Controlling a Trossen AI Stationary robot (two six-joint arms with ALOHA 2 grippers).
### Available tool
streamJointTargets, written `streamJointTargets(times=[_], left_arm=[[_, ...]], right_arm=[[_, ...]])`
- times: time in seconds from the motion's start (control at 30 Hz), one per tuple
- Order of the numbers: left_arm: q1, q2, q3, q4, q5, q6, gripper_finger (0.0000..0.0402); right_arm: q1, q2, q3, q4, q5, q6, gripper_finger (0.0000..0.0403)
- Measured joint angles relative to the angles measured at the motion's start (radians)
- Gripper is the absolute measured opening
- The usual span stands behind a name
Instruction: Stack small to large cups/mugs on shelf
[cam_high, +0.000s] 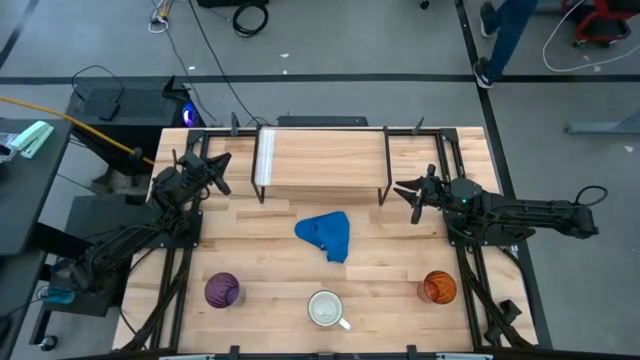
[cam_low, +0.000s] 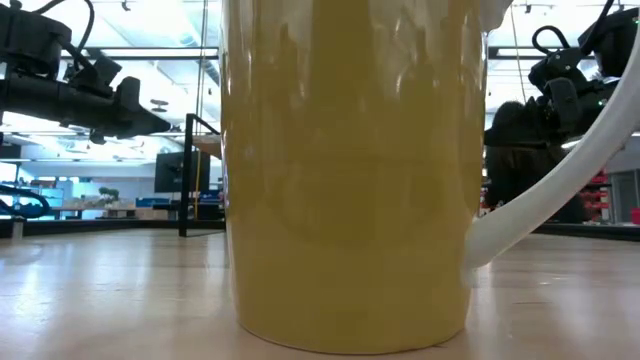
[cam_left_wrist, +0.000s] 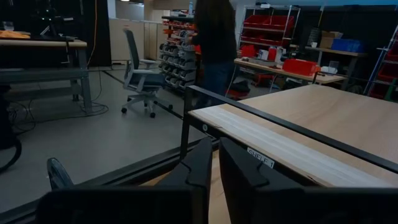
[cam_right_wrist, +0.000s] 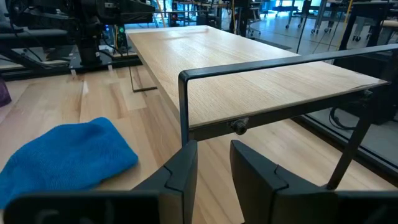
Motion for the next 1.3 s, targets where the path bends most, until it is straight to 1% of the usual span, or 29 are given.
streamJointTargets(times=[0.27,0.33,0.4,0.53,0.6,0.7,0.77,0.9,1.07,1.13,1.3], left_arm=[[0.0,0.0,0.0,0.0,0.0,0.0,0.003],[0.0,0.0,0.0,0.003,0.0,-0.027,0.0031],[0.0,0.0,0.0,0.01,0.0,-0.13,0.0035],[0.0,0.0,0.0,0.012,0.001,-0.425,0.004],[0.0,0.0,0.0,0.012,0.001,-0.538,0.004],[0.0,0.0,0.0,0.012,0.001,-0.654,0.0036],[0.0,0.0,0.0,0.013,-0.001,-0.7,0.0032],[0.0,0.0,0.0,0.028,-0.001,-0.735,0.0028],[0.0,0.0,0.0,0.041,-0.001,-0.805,0.0033],[0.0,0.0,0.0,0.041,-0.001,-0.805,0.0036],[0.0,0.0,0.0,0.041,-0.001,-0.807,0.0038]], right_arm=[[0.0,0.0,0.0,0.0,0.0,-0.015,0.0103],[0.0,0.0,0.0,0.0,0.0,-0.036,0.0103],[0.0,0.0,0.0,0.0,0.0,-0.031,0.0103],[0.0,0.0,0.0,0.0,0.0,-0.034,0.0103],[0.0,0.0,0.0,0.001,0.0,-0.024,0.0103],[0.0,0.0,0.0,0.027,0.0,0.054,0.0103],[0.0,0.0,0.0,0.07,0.0,0.141,0.0103],[0.0,0.0,0.0,0.218,0.0,0.36,0.0103],[0.0,0.0,0.0,0.414,0.0,0.583,0.0103],[0.0,0.0,0.0,0.467,0.0,0.628,0.0103],[0.0,0.0,0.0,0.583,0.0,0.649,0.0103]])
